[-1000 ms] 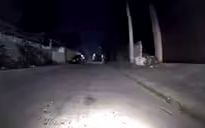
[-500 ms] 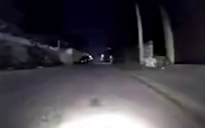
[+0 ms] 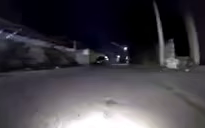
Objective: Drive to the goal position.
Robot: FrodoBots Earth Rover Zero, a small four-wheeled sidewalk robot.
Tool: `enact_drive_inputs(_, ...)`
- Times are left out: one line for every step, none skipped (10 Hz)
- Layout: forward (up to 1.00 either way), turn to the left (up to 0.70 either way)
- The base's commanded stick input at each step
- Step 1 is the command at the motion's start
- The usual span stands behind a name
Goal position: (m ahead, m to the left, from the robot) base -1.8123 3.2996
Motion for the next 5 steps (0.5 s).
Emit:
enact_drive_inputs(0.98,0.38)
enact_drive_inputs(0.98,0.38)
enact_drive_inputs(0.98,0.38)
enact_drive_inputs(0.98,0.38)
enact_drive_inputs(0.98,0.38)
